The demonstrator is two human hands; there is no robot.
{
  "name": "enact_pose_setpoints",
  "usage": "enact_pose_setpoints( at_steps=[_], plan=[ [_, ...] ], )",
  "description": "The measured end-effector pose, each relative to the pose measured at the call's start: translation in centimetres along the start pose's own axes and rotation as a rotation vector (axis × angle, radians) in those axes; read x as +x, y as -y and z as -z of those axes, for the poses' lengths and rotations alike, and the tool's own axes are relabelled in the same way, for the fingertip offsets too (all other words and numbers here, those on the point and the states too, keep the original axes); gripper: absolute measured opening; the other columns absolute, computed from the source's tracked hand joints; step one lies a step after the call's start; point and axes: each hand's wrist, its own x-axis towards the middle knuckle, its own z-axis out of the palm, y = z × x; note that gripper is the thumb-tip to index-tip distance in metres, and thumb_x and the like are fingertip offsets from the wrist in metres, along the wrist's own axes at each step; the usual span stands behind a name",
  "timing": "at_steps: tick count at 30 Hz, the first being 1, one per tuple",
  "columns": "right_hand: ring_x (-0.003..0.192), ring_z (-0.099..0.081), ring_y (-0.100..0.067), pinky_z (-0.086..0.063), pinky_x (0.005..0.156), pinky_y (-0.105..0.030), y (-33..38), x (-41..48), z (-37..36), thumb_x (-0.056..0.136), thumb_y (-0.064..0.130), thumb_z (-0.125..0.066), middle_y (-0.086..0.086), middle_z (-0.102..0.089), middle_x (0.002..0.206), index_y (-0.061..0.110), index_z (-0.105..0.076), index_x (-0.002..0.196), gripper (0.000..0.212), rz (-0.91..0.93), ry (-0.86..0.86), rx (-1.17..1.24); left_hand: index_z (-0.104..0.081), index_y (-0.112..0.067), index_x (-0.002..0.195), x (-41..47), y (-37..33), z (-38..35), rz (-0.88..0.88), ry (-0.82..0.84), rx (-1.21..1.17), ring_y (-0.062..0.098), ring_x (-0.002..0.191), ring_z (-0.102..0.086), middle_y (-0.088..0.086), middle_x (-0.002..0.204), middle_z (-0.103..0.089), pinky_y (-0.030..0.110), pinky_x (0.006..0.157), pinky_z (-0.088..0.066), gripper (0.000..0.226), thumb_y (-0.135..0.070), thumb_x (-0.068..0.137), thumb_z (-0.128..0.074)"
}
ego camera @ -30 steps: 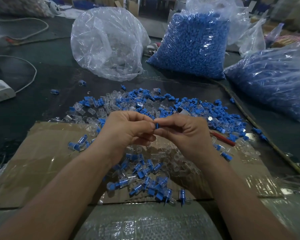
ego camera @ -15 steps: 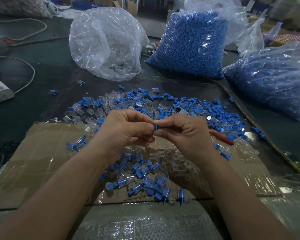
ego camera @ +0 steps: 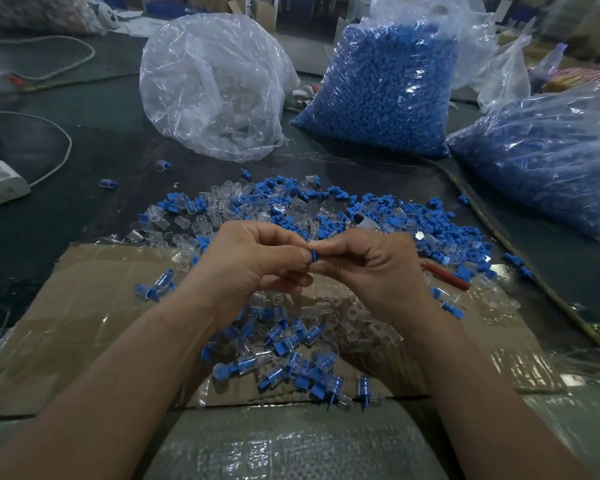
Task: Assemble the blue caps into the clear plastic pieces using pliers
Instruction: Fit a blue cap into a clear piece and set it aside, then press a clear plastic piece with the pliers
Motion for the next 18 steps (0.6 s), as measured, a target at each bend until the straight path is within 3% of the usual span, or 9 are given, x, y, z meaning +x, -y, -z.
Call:
enact_pose_setpoints(
  at_steps=[7, 10, 12, 14, 16, 18],
  plan=[
    [0.076, -0.061, 0.011, -0.047, 0.068, -0.006, 0.1, 0.0, 0.1, 0.069, 0.009, -0.072, 0.021, -0.060, 0.083, 0.014, -0.062, 0.099, 0.032, -0.016, 0.043, -0.025, -0.065, -0.005, 0.061, 0.1, 0.0, 0.0, 0.006, -0.005, 0.038, 0.018, 0.049, -0.064, 0.011, 0.058, -0.067, 0.021, 0.047, -0.052, 0.007, 0.001, 0.060, -0.068],
    [0.076, -0.064, 0.006, -0.049, 0.068, -0.008, 0.6, 0.0, 0.4, 0.067, 0.019, -0.072, 0.024, -0.063, 0.078, 0.023, -0.065, 0.093, 0.028, -0.079, 0.095, 0.014, -0.065, -0.005, 0.062, 0.1, 0.1, -0.2, 0.004, -0.015, 0.021, 0.017, 0.049, -0.063, 0.011, 0.058, -0.066, 0.021, 0.047, -0.052, 0.007, 0.001, 0.062, -0.067],
    [0.078, -0.065, 0.003, -0.049, 0.069, -0.009, 0.9, 0.3, 1.1, 0.059, 0.042, -0.071, 0.023, -0.066, 0.077, 0.036, -0.063, 0.089, 0.031, -0.235, 0.103, 0.045, -0.063, -0.004, 0.064, 0.0, 0.1, -0.2, -0.003, -0.018, -0.018, 0.016, 0.048, -0.063, 0.009, 0.057, -0.065, 0.021, 0.046, -0.051, 0.007, -0.003, 0.058, -0.067],
    [0.078, -0.063, 0.004, -0.048, 0.067, -0.006, 0.4, 0.4, 2.8, 0.053, 0.061, -0.063, 0.022, -0.065, 0.080, 0.040, -0.060, 0.087, 0.040, -0.413, -0.002, -0.072, -0.062, -0.003, 0.065, 0.0, 0.0, -0.2, -0.009, -0.021, -0.057, 0.016, 0.049, -0.063, 0.008, 0.056, -0.064, 0.019, 0.044, -0.050, 0.010, -0.004, 0.057, -0.067],
    [0.078, -0.059, 0.003, -0.044, 0.061, -0.007, -0.7, 0.4, 5.2, 0.064, 0.057, -0.065, 0.021, -0.061, 0.082, 0.035, -0.061, 0.090, 0.035, -0.557, -0.118, -0.317, -0.061, -0.003, 0.066, 0.0, -0.1, -0.1, -0.014, -0.024, -0.072, 0.016, 0.049, -0.063, 0.007, 0.056, -0.064, 0.019, 0.044, -0.049, 0.007, 0.003, 0.064, -0.066],
    [0.084, -0.054, -0.006, -0.040, 0.069, -0.018, -1.9, 0.2, 7.1, 0.073, 0.045, -0.069, 0.012, -0.058, 0.092, 0.023, -0.062, 0.104, 0.038, -0.735, -0.099, -0.505, -0.061, -0.003, 0.066, 0.0, 0.0, -0.1, -0.011, -0.033, -0.075, 0.016, 0.049, -0.063, 0.008, 0.056, -0.064, 0.019, 0.044, -0.050, 0.011, 0.007, 0.071, -0.063]
  ],
)
